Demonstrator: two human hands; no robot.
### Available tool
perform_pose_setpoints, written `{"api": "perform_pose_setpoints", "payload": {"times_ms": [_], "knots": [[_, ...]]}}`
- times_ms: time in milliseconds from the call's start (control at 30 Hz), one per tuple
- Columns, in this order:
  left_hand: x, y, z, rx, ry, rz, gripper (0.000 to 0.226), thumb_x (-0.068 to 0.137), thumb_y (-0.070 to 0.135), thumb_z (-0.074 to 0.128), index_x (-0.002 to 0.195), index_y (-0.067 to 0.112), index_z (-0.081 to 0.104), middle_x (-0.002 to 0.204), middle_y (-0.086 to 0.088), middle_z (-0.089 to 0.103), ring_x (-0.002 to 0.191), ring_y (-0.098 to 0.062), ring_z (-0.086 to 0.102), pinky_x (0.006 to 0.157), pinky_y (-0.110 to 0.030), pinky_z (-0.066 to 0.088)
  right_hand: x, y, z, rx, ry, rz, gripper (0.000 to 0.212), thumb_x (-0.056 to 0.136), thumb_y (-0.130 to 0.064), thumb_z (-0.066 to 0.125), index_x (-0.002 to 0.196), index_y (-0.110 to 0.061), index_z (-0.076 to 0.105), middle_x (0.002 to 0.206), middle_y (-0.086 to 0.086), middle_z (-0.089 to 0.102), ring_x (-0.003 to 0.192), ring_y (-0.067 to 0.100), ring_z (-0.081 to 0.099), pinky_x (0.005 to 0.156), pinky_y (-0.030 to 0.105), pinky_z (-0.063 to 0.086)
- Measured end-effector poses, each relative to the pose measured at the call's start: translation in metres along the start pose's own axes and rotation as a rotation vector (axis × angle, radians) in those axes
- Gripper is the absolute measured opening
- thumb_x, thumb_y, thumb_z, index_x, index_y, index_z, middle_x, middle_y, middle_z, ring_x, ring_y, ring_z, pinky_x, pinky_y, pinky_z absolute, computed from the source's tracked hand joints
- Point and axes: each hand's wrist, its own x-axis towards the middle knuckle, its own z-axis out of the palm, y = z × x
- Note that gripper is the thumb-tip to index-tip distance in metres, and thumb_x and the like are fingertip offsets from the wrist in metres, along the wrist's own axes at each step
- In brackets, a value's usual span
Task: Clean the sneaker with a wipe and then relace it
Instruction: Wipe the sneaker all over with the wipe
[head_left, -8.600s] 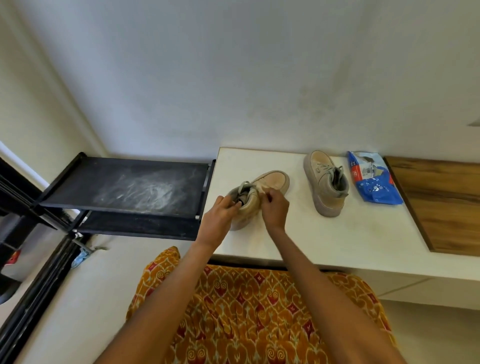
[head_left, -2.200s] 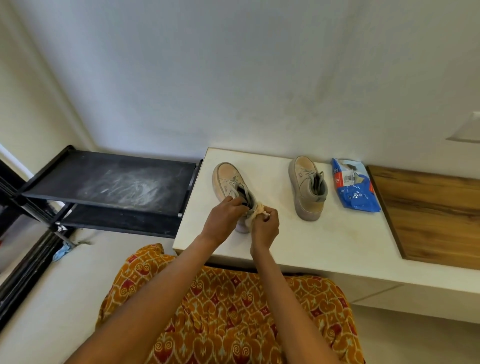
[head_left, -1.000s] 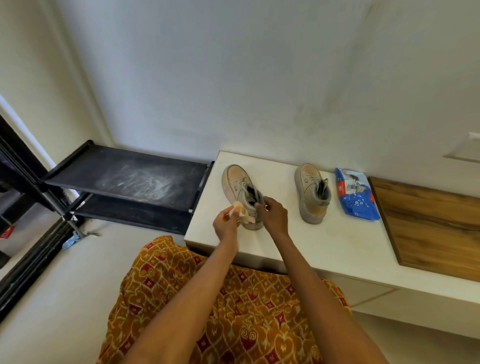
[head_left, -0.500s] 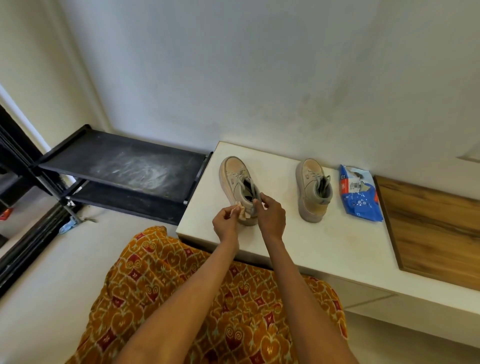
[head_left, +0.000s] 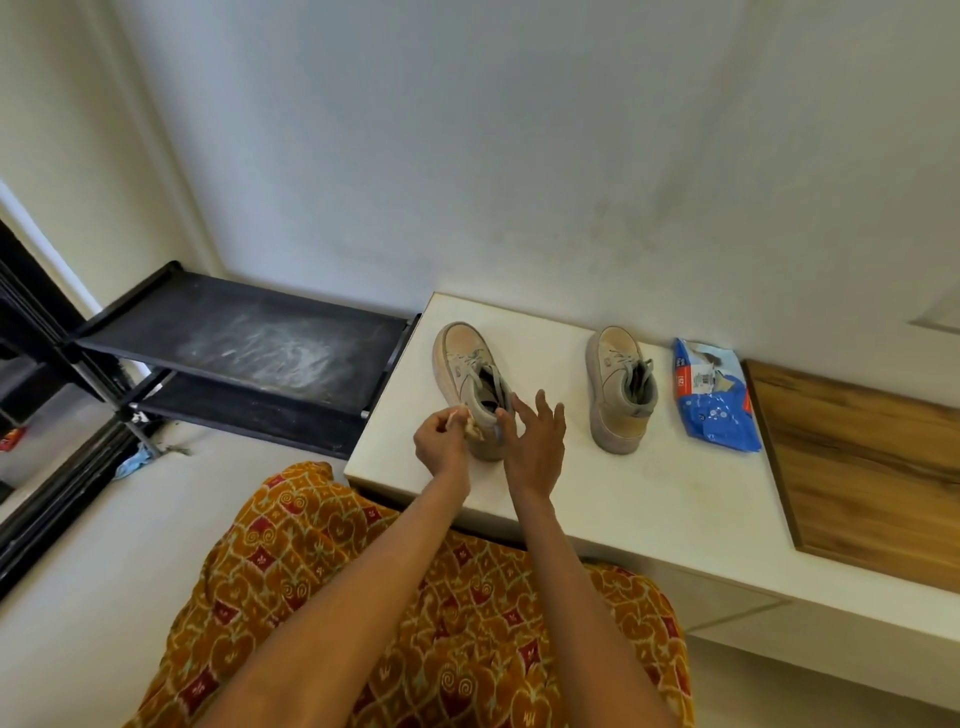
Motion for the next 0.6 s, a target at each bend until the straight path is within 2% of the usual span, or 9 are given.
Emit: {"api": "perform_pose_setpoints", "payload": {"times_ms": [100, 233, 367, 467, 533, 600], "knots": [[-0.006, 0.004, 0.002, 0.026, -0.042, 0.085, 0.014, 0.088, 0.014, 0.063, 0.099, 0.006, 0.067, 0.101, -0.007, 0.067, 0.095, -0.017, 0.063, 0.071, -0.018, 0.054, -0.002, 0.003, 0.002, -0.049, 0.019, -0.04, 0.042, 0.095, -0.043, 0.044, 0.133, -0.027, 0.053, 0.151, 0.0, 0.034, 0.145, 0.022, 0.014, 0.107, 0.039, 0.033], [-0.026, -0.025, 0.0, 0.139, -0.124, 0.164, 0.011, 0.088, 0.013, 0.062, 0.097, 0.011, 0.068, 0.097, -0.004, 0.068, 0.093, -0.015, 0.063, 0.081, -0.023, 0.053, -0.002, 0.008, 0.005, -0.029, 0.047, -0.046, 0.042, 0.093, -0.048, 0.046, 0.129, -0.029, 0.056, 0.15, 0.003, 0.036, 0.144, 0.025, 0.016, 0.107, 0.04, 0.034], [-0.027, -0.032, 0.009, 0.058, -0.088, 0.054, 0.011, 0.088, 0.016, 0.063, 0.097, 0.011, 0.068, 0.096, -0.003, 0.069, 0.092, -0.016, 0.064, 0.085, -0.03, 0.054, -0.001, 0.008, 0.001, -0.025, 0.044, -0.01, 0.042, 0.091, -0.05, 0.047, 0.127, -0.03, 0.058, 0.15, 0.004, 0.036, 0.144, 0.024, 0.016, 0.107, 0.041, 0.033], [-0.017, -0.029, 0.005, -0.04, 0.062, -0.09, 0.01, 0.091, 0.016, 0.059, 0.096, 0.012, 0.067, 0.097, -0.005, 0.068, 0.092, -0.017, 0.064, 0.083, -0.031, 0.055, -0.003, 0.005, 0.001, 0.011, 0.035, 0.008, 0.042, 0.091, -0.05, 0.047, 0.127, -0.03, 0.058, 0.149, 0.004, 0.038, 0.144, 0.024, 0.017, 0.107, 0.043, 0.033], [-0.001, -0.019, 0.004, -0.047, 0.097, -0.085, 0.008, 0.09, 0.015, 0.059, 0.094, 0.012, 0.066, 0.097, -0.006, 0.067, 0.092, -0.018, 0.065, 0.08, -0.03, 0.057, -0.005, 0.004, 0.003, 0.023, 0.038, 0.013, 0.042, 0.092, -0.049, 0.048, 0.128, -0.03, 0.057, 0.148, 0.004, 0.039, 0.144, 0.024, 0.017, 0.107, 0.043, 0.033], [0.014, 0.001, 0.007, -0.027, 0.059, -0.029, 0.007, 0.089, 0.011, 0.061, 0.093, 0.01, 0.066, 0.097, -0.009, 0.068, 0.091, -0.02, 0.065, 0.076, -0.028, 0.057, -0.004, 0.004, 0.002, 0.022, 0.033, 0.015, 0.042, 0.092, -0.048, 0.049, 0.128, -0.029, 0.057, 0.148, 0.003, 0.039, 0.144, 0.024, 0.016, 0.107, 0.044, 0.032]]}}
